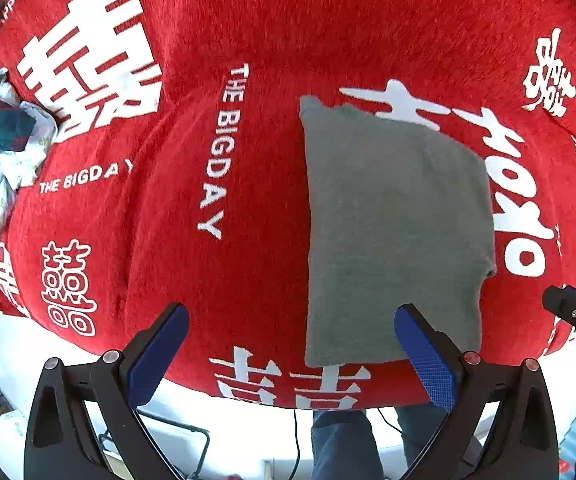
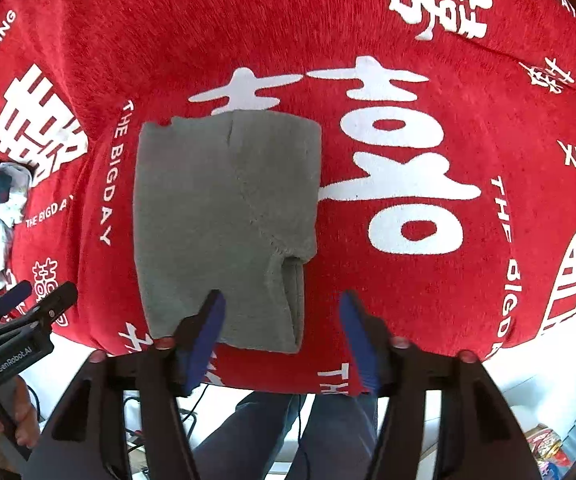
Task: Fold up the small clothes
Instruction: 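Open the right gripper and withdraw both grippers from the bundle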
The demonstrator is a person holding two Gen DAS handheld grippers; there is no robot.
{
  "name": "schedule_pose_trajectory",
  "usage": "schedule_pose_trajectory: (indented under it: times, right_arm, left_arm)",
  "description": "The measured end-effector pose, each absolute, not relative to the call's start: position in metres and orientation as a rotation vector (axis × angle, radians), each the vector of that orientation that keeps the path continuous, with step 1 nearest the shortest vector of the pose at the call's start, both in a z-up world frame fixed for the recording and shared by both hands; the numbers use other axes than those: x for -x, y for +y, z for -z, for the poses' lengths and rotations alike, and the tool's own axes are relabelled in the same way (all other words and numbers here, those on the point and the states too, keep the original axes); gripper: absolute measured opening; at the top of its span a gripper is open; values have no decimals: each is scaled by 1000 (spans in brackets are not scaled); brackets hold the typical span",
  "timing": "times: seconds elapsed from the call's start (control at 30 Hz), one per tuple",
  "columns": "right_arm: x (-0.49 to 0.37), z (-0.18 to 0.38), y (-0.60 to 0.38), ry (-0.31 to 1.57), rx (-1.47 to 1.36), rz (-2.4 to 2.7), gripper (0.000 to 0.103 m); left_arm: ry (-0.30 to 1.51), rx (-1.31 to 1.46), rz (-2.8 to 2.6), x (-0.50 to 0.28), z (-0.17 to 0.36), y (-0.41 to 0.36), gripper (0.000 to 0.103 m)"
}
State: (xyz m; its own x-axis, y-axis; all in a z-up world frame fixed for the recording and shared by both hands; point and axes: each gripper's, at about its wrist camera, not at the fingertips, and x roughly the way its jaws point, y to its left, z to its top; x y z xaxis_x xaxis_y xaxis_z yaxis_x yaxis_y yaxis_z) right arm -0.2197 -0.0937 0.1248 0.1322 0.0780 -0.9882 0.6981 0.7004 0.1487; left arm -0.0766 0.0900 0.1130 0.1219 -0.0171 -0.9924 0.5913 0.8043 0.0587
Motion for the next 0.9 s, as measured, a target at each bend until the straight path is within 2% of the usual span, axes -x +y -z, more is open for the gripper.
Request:
schedule_pose_trajectory:
  times: [0.1, 0.23, 0.3, 0.9]
  right_arm:
    - [217, -135, -91, 1377, -696, 520, 79]
    - [209, -148, -88, 1373, -639, 549, 82]
    - [204, -153, -84, 1369, -597, 561, 88]
    - [197, -167, -77, 1346, -570, 600, 90]
  left_arm:
    - [1374, -503, 474, 74, -123, 88, 103]
    - [1358, -462, 481, 69, -141, 88, 103]
    - [1339, -458, 486, 68, -148, 87, 103]
    - [1302, -457, 519, 78, -165, 76, 103]
